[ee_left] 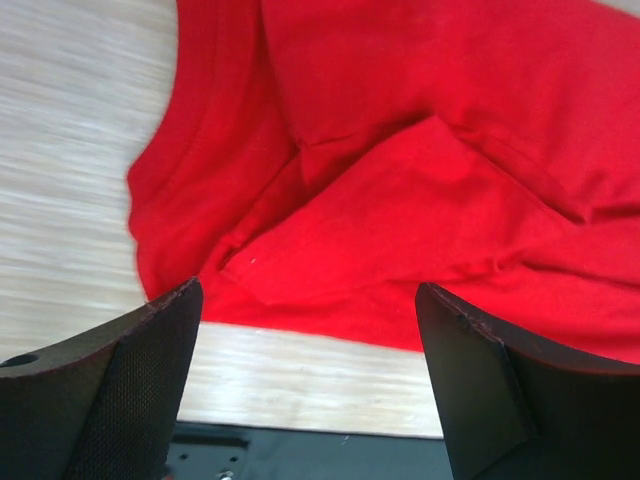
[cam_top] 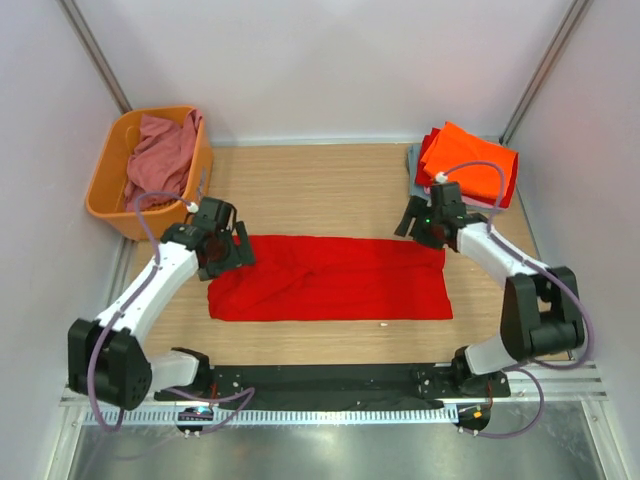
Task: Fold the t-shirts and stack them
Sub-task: Fold the tshirt
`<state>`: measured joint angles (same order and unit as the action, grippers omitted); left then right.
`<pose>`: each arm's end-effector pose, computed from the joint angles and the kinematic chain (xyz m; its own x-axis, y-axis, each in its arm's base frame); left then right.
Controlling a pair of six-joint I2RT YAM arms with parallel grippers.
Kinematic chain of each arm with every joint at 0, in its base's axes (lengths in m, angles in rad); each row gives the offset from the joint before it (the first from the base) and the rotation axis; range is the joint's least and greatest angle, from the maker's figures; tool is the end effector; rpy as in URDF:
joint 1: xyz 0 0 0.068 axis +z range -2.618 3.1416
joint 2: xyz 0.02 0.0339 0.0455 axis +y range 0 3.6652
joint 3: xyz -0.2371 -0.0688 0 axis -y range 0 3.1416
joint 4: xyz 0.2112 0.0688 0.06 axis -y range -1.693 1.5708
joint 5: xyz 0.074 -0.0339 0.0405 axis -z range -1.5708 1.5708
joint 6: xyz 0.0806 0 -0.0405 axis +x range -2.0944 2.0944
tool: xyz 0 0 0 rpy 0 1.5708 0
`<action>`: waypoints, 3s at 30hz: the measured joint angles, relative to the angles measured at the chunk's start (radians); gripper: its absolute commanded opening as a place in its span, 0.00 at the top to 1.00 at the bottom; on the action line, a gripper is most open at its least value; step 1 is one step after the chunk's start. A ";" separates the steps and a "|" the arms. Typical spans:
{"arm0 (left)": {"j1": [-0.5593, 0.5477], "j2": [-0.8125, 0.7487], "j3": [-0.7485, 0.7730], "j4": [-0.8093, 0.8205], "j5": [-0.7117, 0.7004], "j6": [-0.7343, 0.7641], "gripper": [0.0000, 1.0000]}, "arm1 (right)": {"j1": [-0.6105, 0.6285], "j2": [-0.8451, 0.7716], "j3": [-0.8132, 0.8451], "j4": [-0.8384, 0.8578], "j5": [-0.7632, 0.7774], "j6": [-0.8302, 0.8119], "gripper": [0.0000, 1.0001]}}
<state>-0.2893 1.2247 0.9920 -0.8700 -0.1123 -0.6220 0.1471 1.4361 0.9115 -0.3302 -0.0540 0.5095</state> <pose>0.2215 -0.0565 0.2087 -0.8321 -0.3564 -0.4250 -0.3074 0.9341 -0.1816 0.2985 0.0486 0.1781 -0.7400 0.3827 -0.5531 0.2056 0.9117 0.3557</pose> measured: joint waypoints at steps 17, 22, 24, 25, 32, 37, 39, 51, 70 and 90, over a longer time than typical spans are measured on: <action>-0.001 0.561 0.132 0.182 -0.020 -0.134 0.17 | 0.229 0.100 -0.126 0.103 0.010 0.071 0.33; -0.001 0.793 0.454 0.142 -0.035 -0.119 0.21 | 0.298 -0.083 -0.270 0.057 0.002 0.153 0.32; -0.003 0.916 0.652 0.100 -0.039 -0.104 0.21 | 0.348 -0.171 -0.325 0.035 0.002 0.207 0.32; -0.005 0.977 0.750 0.087 -0.043 -0.099 0.21 | 0.382 -0.220 -0.351 0.023 0.003 0.242 0.32; -0.044 1.381 1.451 0.052 0.051 -0.030 0.12 | 0.819 -0.379 -0.416 0.045 0.068 0.492 0.30; -0.126 1.461 1.589 0.132 0.218 0.043 0.00 | 1.026 -0.241 -0.182 -0.019 0.166 0.455 0.21; -0.158 1.410 1.530 0.159 0.248 0.075 0.00 | 1.025 -0.249 -0.106 -0.043 0.233 0.414 0.18; -0.123 0.544 1.175 0.053 0.010 0.153 0.00 | 0.414 -0.103 0.364 -0.067 0.169 0.020 0.17; -0.132 -0.548 0.003 -0.050 0.038 0.129 0.00 | 0.204 0.926 1.118 -0.070 -0.257 -0.164 0.19; -0.132 -0.655 -0.142 0.051 0.079 0.106 0.00 | 0.209 1.025 1.022 0.162 -0.226 0.006 0.99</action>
<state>-0.4213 0.5701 0.8501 -0.8188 -0.0334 -0.5156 0.3557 2.4615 1.9331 -0.1680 -0.2798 0.5152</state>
